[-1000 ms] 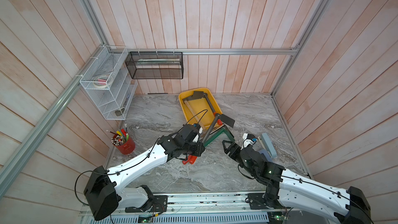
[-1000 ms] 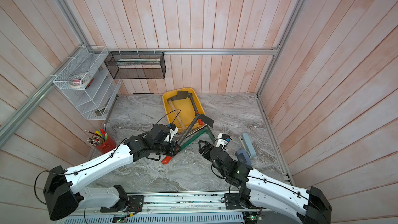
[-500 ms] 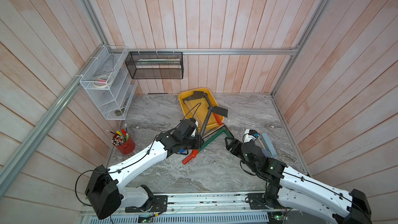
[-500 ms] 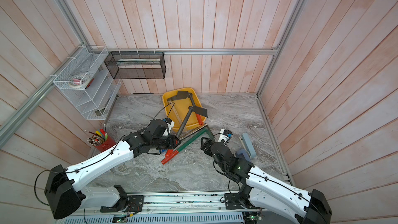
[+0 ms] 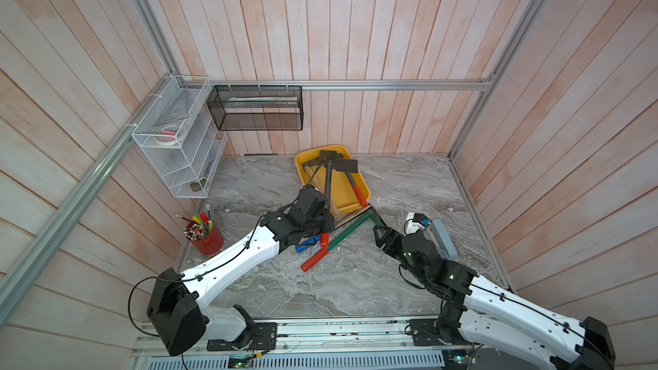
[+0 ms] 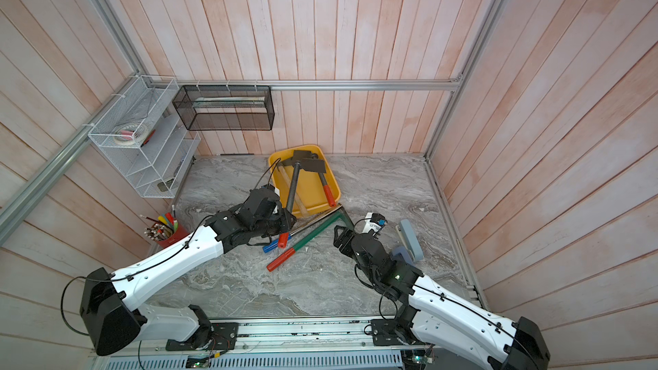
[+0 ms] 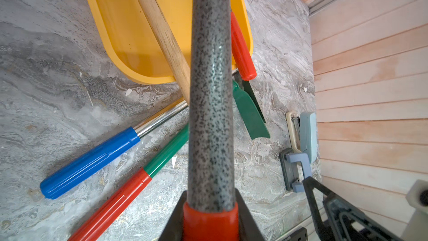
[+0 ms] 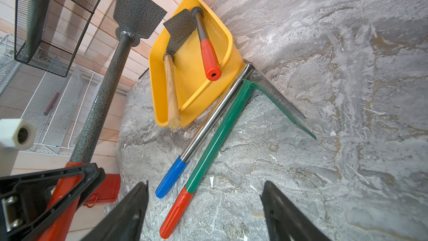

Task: Put the small hoe into the storage box
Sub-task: Place the hoe in the storage box.

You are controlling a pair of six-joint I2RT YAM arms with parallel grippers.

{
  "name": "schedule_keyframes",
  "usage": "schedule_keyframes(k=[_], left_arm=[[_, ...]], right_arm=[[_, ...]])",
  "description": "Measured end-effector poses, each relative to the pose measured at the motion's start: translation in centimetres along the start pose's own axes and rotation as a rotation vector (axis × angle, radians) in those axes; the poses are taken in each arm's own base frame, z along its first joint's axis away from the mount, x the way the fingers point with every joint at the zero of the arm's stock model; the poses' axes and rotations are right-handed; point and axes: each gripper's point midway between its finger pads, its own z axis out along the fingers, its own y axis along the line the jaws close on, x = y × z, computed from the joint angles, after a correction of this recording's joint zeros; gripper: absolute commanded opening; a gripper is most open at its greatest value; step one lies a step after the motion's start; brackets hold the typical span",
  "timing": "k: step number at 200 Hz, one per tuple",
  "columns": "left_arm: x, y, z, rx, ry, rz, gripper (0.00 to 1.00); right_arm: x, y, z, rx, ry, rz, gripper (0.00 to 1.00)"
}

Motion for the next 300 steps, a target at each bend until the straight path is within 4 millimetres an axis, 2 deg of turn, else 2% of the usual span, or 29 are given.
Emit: schedule_keyframes(k=[54, 94, 177, 300], left_arm=[[-1.3, 0.2, 0.5, -0.07, -0.024, -0.031, 0.0], [-3.1, 0.6, 0.8, -0.114, -0.039, -0.059, 0.0], [-5.8, 3.7, 2.0, -0.166, -0.022, -0.158, 0.0], [-9.5, 5.6, 3.9, -0.181, -0.045, -0.249, 0.0]], right_arm=[[0.0, 0.0, 0.0, -0.003, 0.003, 0.003, 0.8], [-0.1, 0.1, -0.1, -0.007, 0.003, 0.006, 0.8], [-0.5, 0.3, -0.4, -0.021, -0.004, 0.015, 0.8], [-0.4, 0.2, -0.2, -0.022, 0.008, 0.012, 0.8]])
